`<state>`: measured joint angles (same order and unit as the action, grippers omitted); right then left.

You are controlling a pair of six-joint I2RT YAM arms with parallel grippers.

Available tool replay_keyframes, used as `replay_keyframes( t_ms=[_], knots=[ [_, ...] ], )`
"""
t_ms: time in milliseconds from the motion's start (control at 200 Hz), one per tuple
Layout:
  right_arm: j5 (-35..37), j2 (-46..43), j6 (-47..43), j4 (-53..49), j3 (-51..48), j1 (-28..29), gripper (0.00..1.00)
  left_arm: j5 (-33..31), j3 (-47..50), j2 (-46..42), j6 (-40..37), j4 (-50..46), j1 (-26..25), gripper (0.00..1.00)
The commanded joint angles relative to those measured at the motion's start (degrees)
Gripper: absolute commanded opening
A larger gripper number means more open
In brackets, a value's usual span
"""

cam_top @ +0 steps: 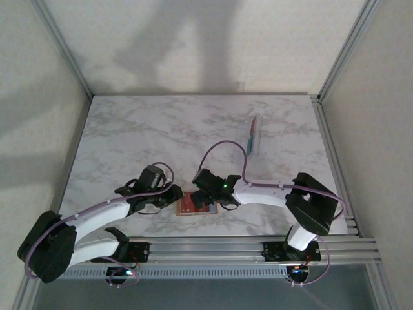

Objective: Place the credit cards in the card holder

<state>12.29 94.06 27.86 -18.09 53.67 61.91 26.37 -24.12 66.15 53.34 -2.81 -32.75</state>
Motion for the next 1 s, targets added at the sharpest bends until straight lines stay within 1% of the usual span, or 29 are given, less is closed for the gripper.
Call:
replay_keyframes(
  t_ms=[0, 135, 220, 340, 481, 591, 756, 881, 991],
  knots=[
    [-3.16, 0.60, 0.24, 1.02, 0.36, -1.35, 0.99, 0.32, -2.22, 3.89, 1.44, 3.25, -1.04, 0.16],
    [-4.32, 3.16, 0.69, 3.04, 0.13, -1.39, 0.99, -0.69, -2.16, 7.05, 1.07, 4.60, -1.70, 0.16],
    [-2.87, 4.18, 1.40, 2.88, -0.44, -1.36, 0.99, -1.32, -2.25, 8.72, 0.35, 4.18, -1.71, 0.16],
    [-0.67, 4.38, 1.34, 2.59, -1.68, -1.38, 0.99, 0.13, -0.45, 11.32, 1.00, 7.47, -1.79, 0.15],
    [3.00, 3.49, 1.67, 0.10, -2.77, -1.31, 0.99, -3.09, -1.03, 11.46, -0.16, 3.29, -1.79, 0.15],
    [3.87, 2.10, 1.35, 0.27, -4.33, -1.32, 0.99, -4.00, 0.01, 10.23, -0.38, 2.97, -1.71, 0.15],
    [1.52, 0.57, 1.27, -1.25, -2.93, -1.29, 0.99, -3.77, 0.73, 10.69, -0.24, 2.75, -1.79, 0.15],
    [-0.39, -0.71, 1.32, 0.78, -2.11, -1.24, 0.99, -3.86, 1.36, 10.49, 0.14, 3.59, -1.79, 0.15],
    [-1.73, 0.27, 1.34, 2.32, -1.13, -1.29, 0.99, -3.73, 1.26, 10.23, 0.34, 3.49, -1.96, 0.15]
  ],
)
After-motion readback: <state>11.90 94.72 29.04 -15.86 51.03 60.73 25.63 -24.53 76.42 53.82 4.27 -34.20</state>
